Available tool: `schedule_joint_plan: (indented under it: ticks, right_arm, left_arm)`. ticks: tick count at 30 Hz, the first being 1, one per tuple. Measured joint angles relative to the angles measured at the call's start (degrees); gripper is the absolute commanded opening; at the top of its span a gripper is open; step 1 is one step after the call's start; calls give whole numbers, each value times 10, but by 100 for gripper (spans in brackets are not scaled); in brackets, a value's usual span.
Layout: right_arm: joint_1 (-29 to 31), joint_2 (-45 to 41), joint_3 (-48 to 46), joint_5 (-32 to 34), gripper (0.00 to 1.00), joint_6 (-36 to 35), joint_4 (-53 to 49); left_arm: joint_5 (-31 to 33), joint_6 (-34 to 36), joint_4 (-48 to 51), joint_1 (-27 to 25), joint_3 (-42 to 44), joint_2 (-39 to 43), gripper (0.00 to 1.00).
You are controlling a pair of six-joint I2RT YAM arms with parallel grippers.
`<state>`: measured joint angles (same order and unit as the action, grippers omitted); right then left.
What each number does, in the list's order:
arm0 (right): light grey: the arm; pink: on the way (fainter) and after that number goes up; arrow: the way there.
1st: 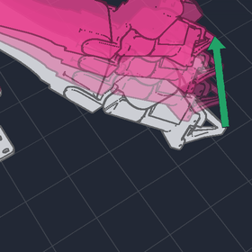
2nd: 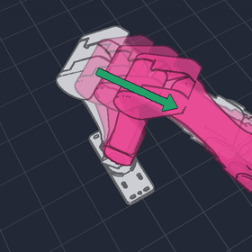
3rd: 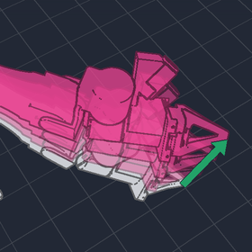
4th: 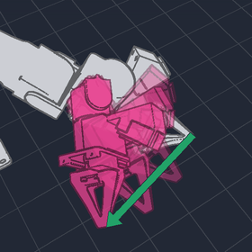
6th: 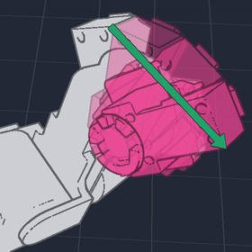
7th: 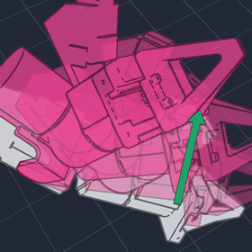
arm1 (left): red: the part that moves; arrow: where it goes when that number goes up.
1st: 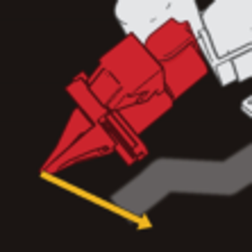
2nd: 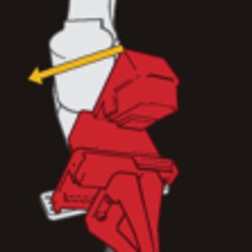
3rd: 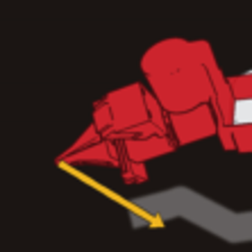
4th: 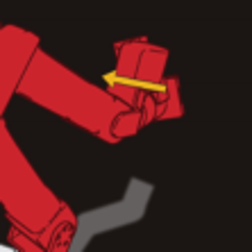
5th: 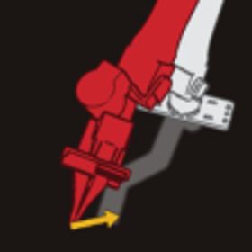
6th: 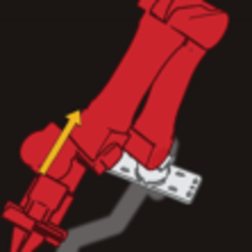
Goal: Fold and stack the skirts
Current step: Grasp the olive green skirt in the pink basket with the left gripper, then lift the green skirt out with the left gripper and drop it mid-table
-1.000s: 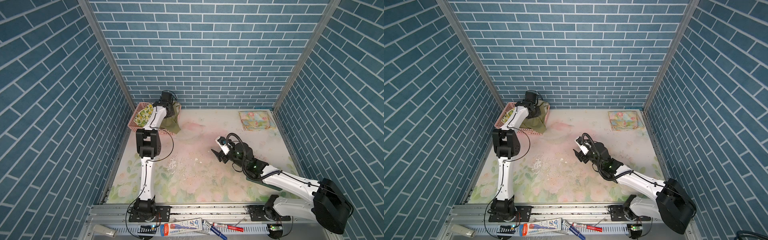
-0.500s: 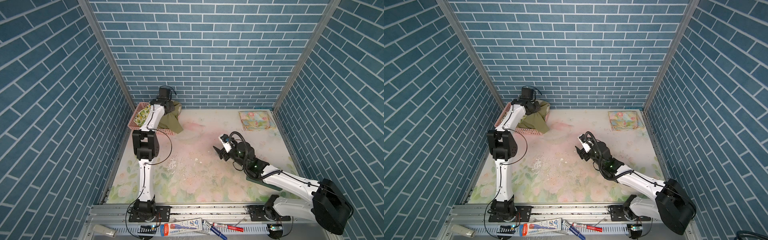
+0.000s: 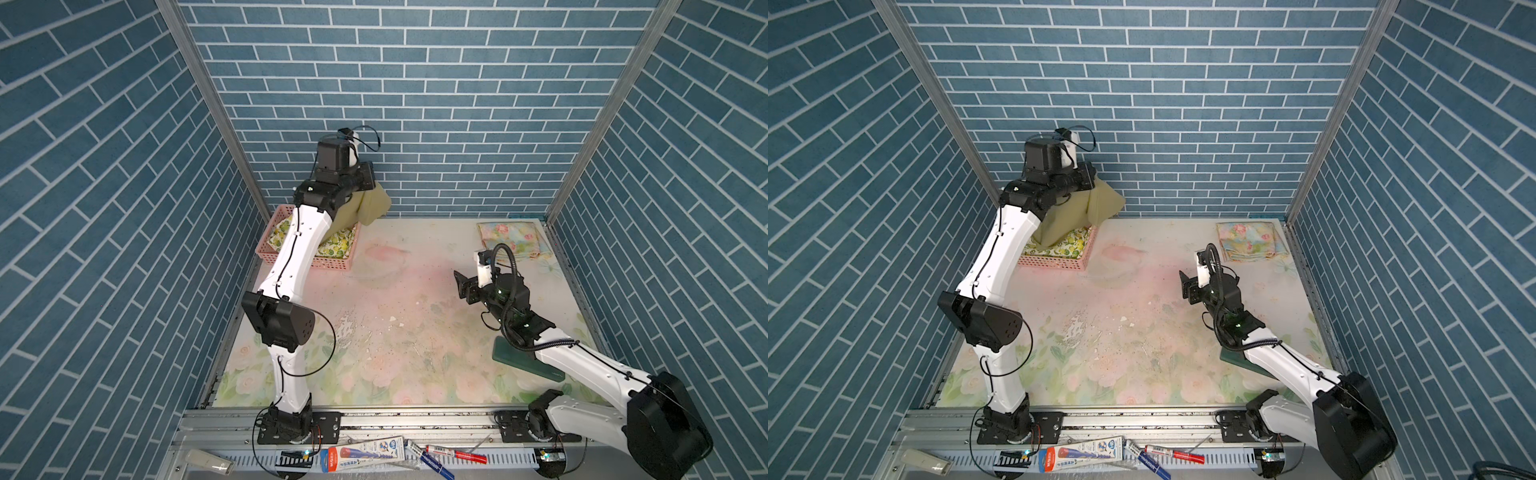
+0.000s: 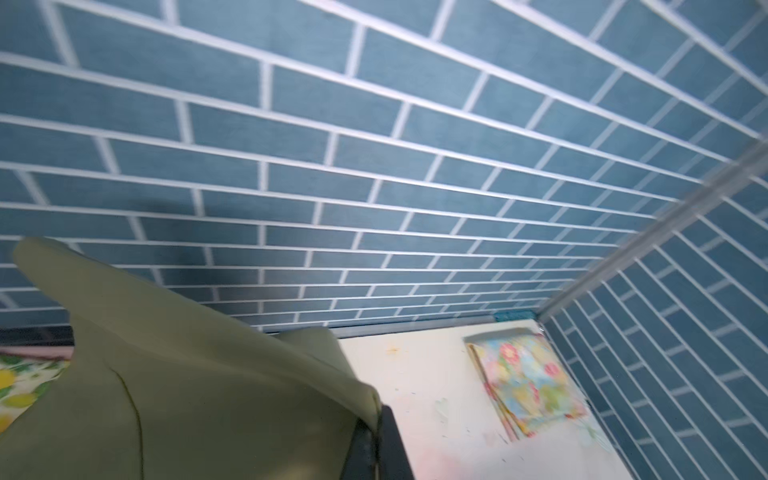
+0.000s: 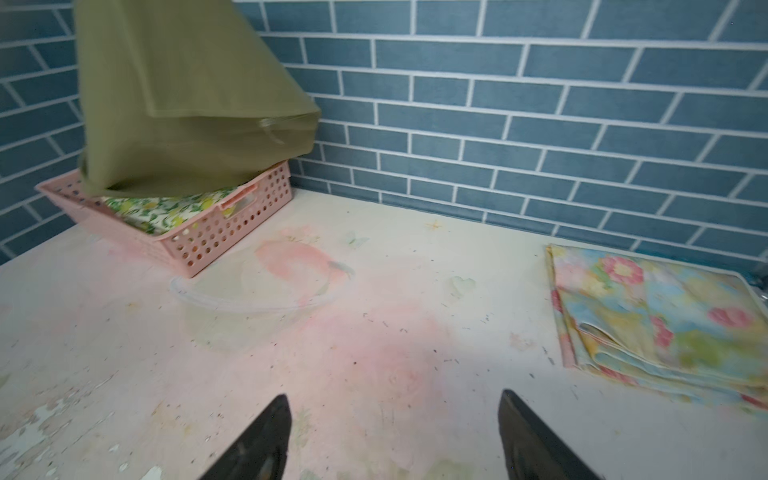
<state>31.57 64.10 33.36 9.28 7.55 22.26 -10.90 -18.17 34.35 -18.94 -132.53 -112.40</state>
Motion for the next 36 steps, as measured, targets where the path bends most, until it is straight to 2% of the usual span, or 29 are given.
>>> schedule_joint_plan:
  ticks: [11,17,22,23,24,25,27,30,36]
  right_arm:
    - [-100,-46,0,80,79,94,-92]
    - [-150,-78,0,91,79,132,-125]
    - [-163,-79,0,87,80,140,-145]
    - [-165,-76,1,83,80,141,-149]
    - [-166,-71,2,77,81,143,-153]
    - [-167,-61,4,71,81,144,-158]
    - [-169,-41,10,55,81,147,-170]
    - [-171,-2,30,23,81,147,-196]
    - [-172,87,104,-47,81,147,-239]
  left_arm:
    - [-38,45,18,-160,4,50,0]
    - [-54,46,-5,-162,50,106,0]
    - [-25,36,-59,-146,204,164,1]
    - [-20,24,-72,-135,243,167,18]
    - [-18,14,-82,-123,271,166,46]
    - [-14,3,-85,-108,295,157,63]
    - [-2,-8,-82,-82,312,120,78]
    - [8,-19,-77,-61,320,62,88]
    - [13,-26,-72,-76,397,59,88]
